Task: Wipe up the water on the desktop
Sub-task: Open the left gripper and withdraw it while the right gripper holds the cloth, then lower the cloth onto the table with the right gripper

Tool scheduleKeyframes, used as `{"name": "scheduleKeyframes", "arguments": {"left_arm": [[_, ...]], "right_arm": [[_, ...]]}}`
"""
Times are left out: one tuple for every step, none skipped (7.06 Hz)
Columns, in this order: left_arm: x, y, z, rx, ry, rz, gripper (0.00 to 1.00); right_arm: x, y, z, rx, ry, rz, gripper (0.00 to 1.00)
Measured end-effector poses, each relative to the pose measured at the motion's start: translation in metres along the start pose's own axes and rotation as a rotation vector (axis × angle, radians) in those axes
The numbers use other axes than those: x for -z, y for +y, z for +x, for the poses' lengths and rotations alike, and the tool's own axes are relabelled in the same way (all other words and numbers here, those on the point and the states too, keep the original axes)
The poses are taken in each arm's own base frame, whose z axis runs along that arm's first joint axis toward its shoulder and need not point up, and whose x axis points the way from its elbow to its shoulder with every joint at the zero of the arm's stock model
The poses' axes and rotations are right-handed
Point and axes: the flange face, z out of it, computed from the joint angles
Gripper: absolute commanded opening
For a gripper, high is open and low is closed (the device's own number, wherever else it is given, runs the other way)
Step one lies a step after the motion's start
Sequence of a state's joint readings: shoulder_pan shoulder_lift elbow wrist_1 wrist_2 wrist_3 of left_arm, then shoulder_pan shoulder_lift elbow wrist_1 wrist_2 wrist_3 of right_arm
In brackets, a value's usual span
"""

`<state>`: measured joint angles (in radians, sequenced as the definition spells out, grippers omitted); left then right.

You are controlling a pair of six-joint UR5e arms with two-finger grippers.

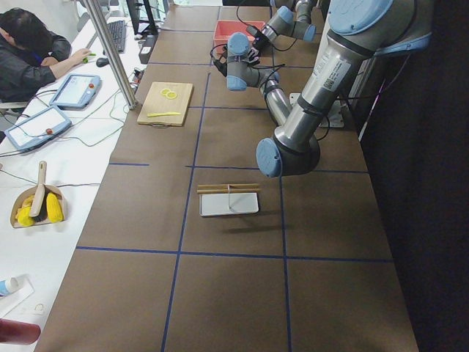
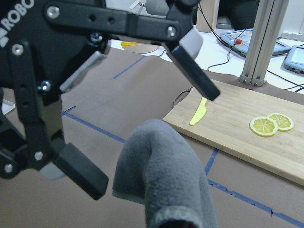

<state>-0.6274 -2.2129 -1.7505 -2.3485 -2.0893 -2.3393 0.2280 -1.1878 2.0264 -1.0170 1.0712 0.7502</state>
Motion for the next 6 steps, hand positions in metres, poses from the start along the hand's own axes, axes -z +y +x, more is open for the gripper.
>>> {"name": "scheduleKeyframes", "arguments": {"left_arm": [[0.004,0.0,0.002,-0.002,0.004,0.0,1.0],[0.017,-0.007,0.006,-0.006,0.016,0.01,1.0],[0.045,-0.024,0.01,-0.039,0.02,0.026,1.0],[0.088,-0.051,0.012,-0.105,-0.005,0.039,1.0],[0.144,-0.084,0.018,-0.175,-0.039,0.053,1.0],[0.202,-0.114,0.023,-0.242,-0.059,0.07,1.0]], "right_arm": [[0.0,0.0,0.0,-0.002,0.001,0.0,0.0],[0.0,0.0,0.002,-0.014,0.004,0.0,0.0],[-0.001,0.002,0.004,-0.029,0.008,-0.002,0.0],[-0.002,0.003,0.006,-0.034,0.013,-0.004,0.0],[-0.002,0.004,0.008,-0.034,0.019,-0.005,0.0],[-0.003,0.004,0.011,-0.032,0.025,-0.008,0.0]]}}
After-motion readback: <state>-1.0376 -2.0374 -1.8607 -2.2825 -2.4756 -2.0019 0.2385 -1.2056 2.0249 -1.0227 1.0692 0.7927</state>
